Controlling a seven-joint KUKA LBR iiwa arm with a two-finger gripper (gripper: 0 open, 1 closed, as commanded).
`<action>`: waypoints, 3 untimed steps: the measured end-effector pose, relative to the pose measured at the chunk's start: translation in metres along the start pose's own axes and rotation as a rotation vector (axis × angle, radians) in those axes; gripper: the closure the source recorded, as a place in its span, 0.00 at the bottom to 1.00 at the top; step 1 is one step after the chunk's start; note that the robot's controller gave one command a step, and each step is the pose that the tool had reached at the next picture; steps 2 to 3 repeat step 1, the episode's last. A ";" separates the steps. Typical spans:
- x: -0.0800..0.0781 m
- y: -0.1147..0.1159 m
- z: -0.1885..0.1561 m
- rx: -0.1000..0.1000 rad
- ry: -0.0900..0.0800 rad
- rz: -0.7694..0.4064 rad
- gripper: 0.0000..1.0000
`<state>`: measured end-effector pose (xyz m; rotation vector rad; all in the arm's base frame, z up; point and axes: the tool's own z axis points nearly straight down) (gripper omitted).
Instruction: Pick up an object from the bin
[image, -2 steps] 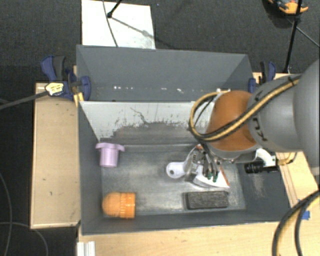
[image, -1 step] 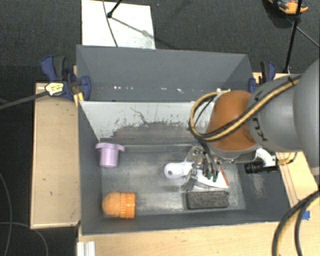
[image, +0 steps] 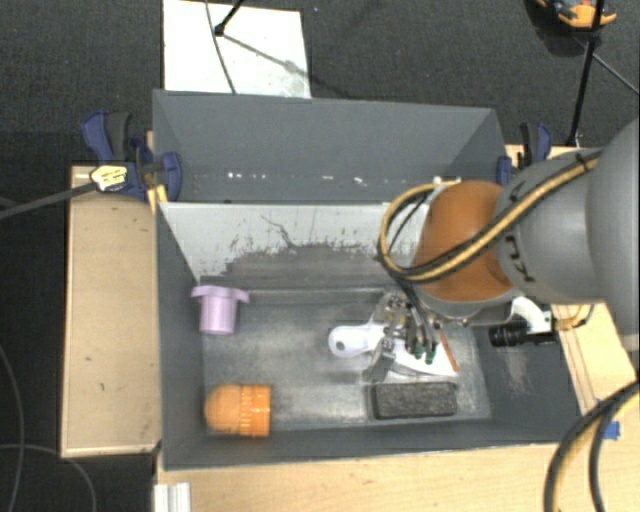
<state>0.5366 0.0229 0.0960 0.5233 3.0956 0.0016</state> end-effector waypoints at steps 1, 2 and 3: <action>-0.006 -0.001 -0.001 0.000 0.000 -0.157 0.00; -0.006 -0.001 -0.001 0.000 0.000 -0.157 0.00; -0.006 -0.001 -0.001 0.000 0.000 -0.157 0.00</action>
Offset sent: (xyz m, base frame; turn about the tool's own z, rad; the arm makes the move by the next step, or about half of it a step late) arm 0.0170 -0.0003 -0.0260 -0.2639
